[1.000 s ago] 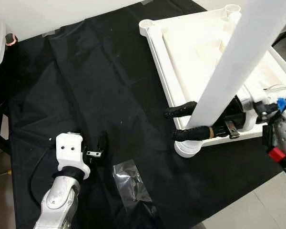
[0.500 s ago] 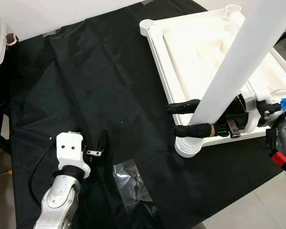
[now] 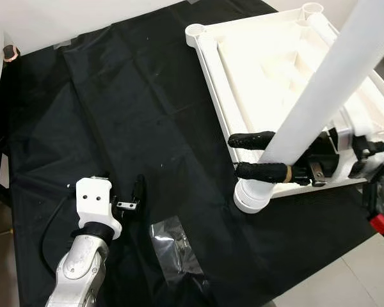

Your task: Building children table

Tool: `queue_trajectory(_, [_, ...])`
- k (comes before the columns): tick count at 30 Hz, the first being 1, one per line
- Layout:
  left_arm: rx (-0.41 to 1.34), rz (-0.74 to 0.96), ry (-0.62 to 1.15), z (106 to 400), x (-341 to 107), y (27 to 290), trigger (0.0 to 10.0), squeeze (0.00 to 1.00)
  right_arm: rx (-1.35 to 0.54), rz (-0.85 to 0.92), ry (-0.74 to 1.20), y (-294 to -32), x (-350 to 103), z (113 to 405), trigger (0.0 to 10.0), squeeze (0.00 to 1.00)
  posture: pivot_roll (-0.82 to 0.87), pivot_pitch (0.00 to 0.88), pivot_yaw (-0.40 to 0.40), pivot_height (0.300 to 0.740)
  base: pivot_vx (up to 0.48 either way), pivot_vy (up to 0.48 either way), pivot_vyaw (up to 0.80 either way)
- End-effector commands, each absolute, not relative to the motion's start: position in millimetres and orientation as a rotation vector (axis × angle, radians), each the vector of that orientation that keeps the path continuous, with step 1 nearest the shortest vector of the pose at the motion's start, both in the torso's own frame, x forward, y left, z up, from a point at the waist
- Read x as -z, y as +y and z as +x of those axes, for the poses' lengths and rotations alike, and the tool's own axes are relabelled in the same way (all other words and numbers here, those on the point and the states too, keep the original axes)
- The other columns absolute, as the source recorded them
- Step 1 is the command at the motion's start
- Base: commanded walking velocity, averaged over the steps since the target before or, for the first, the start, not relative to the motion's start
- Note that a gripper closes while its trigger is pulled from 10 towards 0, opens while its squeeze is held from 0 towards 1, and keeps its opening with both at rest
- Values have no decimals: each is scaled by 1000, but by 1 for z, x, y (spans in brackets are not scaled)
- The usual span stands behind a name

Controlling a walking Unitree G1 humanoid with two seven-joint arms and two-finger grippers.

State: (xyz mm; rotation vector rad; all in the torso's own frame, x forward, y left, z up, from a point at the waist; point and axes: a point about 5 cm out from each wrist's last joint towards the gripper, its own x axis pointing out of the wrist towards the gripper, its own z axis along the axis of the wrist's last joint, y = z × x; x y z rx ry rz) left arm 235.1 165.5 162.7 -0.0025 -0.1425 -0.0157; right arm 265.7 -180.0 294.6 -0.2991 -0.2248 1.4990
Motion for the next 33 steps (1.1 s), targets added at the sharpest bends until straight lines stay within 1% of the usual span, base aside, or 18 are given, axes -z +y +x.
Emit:
queue_trajectory(1, [1, -7, -100, 233, -153, 169, 10000, 0, -1476, -276, -106, -183, -276, 268, 10000, 0, 26, 401, 88, 740, 0, 0, 0])
queue_trajectory(3, [1, -9, -101, 233, -153, 168, 10000, 0, -1437, -297, -91, -185, -274, 270, 10000, 0, 22, 396, 84, 740, 0, 0, 0])
queue_trajectory(10, [-2, -11, -103, 233, -153, 168, 10000, 0, -1392, -327, -54, -184, -269, 272, 10000, 0, 22, 396, 83, 740, 0, 0, 0])
queue_trajectory(20, [-2, -16, -105, 233, -153, 167, 10000, 0, -1330, -300, -21, -180, -265, 278, 10000, 0, 21, 404, 80, 740, 0, 0, 0])
queue_trajectory(24, [-2, -17, -105, 233, -153, 167, 10000, 0, -1356, -300, -13, -180, -263, 277, 10000, 0, 20, 405, 81, 740, 0, 0, 0])
queue_trajectory(30, [-3, -17, -105, 233, -154, 168, 10000, 0, -1493, -346, -6, -175, -262, 268, 10000, 0, 25, 407, 81, 740, 0, 0, 0])
queue_trajectory(33, [-4, -17, -105, 233, -154, 168, 10000, 0, -1505, -345, -11, -173, -263, 268, 10000, 0, 25, 407, 81, 740, 0, 0, 0])
